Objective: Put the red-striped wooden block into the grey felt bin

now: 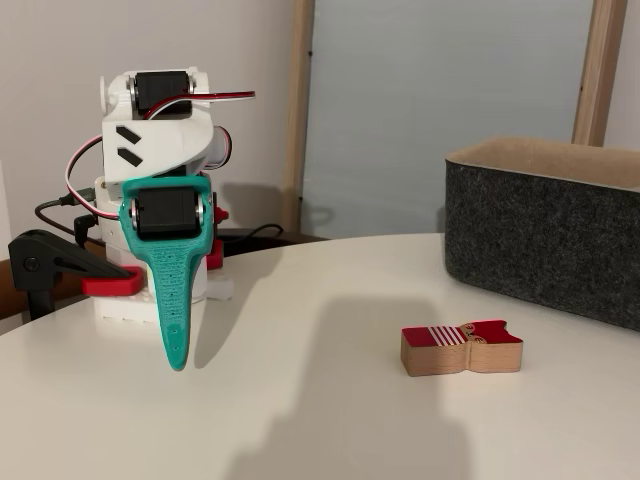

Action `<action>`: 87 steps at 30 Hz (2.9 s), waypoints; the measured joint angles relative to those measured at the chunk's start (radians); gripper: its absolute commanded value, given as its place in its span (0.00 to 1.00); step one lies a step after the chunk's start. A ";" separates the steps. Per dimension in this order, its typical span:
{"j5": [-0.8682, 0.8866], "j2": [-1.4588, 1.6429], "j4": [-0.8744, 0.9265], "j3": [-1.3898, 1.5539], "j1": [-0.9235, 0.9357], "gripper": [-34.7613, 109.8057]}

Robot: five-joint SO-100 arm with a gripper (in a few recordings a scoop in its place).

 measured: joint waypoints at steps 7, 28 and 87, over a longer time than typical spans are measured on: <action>0.000 0.000 0.000 0.000 0.000 0.24; 0.000 0.000 0.000 0.000 0.000 0.24; -0.038 -0.002 0.000 -0.066 0.000 0.24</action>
